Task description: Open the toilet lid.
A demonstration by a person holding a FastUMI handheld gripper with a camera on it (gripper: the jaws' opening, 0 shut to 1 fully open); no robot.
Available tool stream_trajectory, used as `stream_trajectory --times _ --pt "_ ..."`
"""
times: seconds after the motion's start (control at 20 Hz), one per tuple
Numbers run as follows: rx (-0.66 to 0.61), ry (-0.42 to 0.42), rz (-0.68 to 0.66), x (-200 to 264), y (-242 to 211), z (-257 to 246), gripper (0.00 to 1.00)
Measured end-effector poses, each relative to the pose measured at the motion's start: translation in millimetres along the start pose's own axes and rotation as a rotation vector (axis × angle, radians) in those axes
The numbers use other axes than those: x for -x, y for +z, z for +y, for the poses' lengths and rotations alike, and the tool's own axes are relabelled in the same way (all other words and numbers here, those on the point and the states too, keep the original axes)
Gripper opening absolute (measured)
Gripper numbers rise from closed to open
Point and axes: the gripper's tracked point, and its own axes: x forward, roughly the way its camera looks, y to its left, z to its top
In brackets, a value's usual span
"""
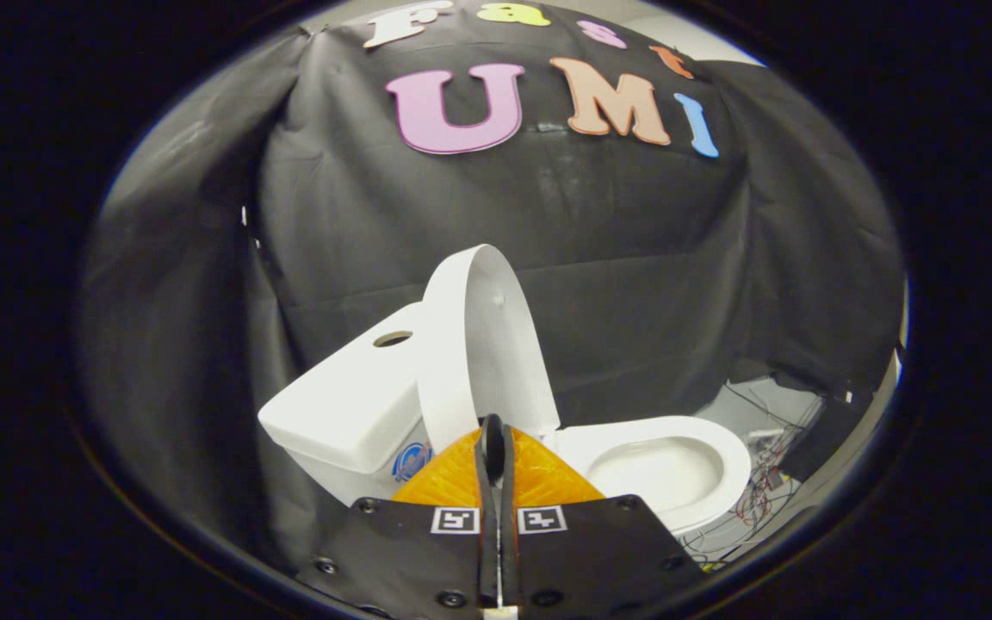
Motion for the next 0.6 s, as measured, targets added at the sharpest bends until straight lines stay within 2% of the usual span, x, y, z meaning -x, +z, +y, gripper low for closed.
stream_trajectory --times 0.2,0.4,0.45,0.6 --pt "0.005 -0.039 -0.039 1 -3 0 0.03" --pt "-0.02 -0.013 -0.052 1 -5 5 0.06" --pt "-0.031 0.024 -0.054 1 -6 10 0.06" --pt "-0.079 0.095 -0.098 4 7 19 0.29"
